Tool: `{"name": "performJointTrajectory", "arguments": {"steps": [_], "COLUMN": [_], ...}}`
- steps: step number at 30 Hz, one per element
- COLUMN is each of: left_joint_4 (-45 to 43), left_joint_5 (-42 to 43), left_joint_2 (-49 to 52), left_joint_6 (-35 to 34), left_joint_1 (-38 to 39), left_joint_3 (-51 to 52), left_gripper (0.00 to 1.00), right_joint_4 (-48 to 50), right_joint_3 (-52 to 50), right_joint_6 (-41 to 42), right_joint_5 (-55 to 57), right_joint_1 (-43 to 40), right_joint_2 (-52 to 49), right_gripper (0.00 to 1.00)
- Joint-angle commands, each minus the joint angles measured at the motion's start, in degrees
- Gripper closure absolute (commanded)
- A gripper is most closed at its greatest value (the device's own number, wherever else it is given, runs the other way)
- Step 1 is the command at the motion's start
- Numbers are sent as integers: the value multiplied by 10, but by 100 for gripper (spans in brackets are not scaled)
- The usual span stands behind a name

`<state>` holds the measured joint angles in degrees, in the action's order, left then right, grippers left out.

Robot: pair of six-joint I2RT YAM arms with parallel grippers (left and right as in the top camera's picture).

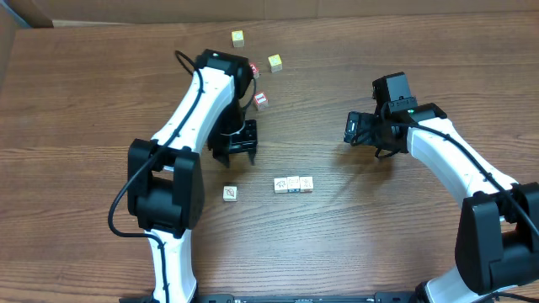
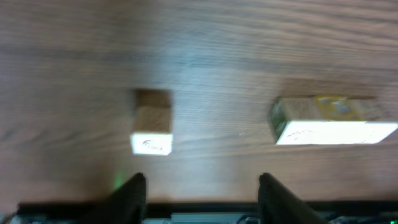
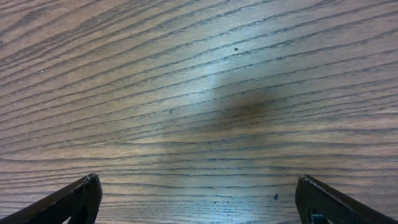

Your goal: Flip 5 blocks

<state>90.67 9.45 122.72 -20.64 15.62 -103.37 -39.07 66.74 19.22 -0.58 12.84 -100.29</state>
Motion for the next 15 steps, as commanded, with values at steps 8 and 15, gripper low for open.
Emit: {"name": "performJointTrajectory", "arguments": {"steps": [8, 15], "left_joint_4": [62, 62], "left_joint_5": [-60, -65], "left_joint_2": [-26, -105], "left_joint_6": [9, -9], "left_joint_1": [-3, 3], "left_joint_3": [-12, 56], "left_gripper": [67, 65], "right_joint_4": [2, 2], "right_joint_3": [8, 8], "right_joint_6": [-4, -4], "right_joint_5": [5, 5], "right_joint_1": [0, 0], "right_joint_2": [4, 4], "right_gripper": [0, 0]}}
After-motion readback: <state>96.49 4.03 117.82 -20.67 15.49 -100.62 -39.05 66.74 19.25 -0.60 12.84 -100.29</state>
